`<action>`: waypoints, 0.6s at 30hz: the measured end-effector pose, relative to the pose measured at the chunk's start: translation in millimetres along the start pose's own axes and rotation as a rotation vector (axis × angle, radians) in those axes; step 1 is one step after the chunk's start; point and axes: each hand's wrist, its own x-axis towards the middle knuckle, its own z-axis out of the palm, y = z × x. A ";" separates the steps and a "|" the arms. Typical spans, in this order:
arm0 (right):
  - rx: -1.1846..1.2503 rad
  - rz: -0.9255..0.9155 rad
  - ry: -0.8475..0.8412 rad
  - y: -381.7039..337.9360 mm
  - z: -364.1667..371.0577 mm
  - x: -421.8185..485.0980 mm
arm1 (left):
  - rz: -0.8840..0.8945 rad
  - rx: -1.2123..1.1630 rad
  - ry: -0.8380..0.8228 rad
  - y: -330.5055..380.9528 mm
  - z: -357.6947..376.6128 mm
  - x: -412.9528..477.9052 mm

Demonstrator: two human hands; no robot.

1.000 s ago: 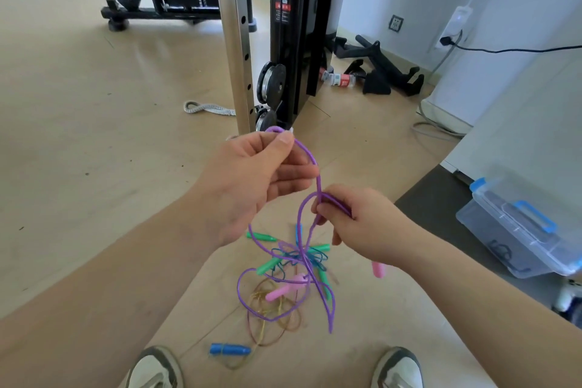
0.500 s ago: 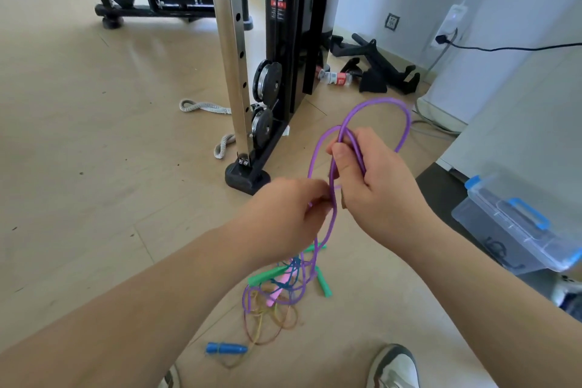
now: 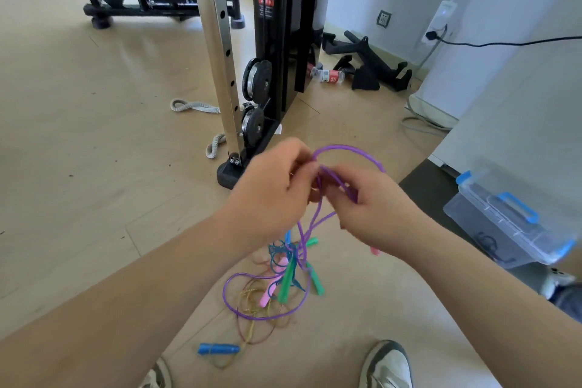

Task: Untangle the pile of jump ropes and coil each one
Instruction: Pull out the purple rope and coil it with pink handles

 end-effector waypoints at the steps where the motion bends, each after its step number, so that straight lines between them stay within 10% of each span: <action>1: -0.028 0.016 -0.064 2.1 1.4 -1.1 | -0.035 -0.100 0.035 7.9 -3.2 0.2; 7: -0.017 0.123 -0.204 8.0 18.2 -1.6 | -0.168 -0.496 0.161 33.8 -21.4 0.5; 14: 0.160 0.241 -0.541 -5.9 18.3 -5.6 | -0.373 -0.123 0.211 5.6 -29.5 7.3; 18: 0.281 0.301 -0.452 -4.3 18.6 -2.6 | -0.479 0.075 0.089 -11.8 -35.4 6.1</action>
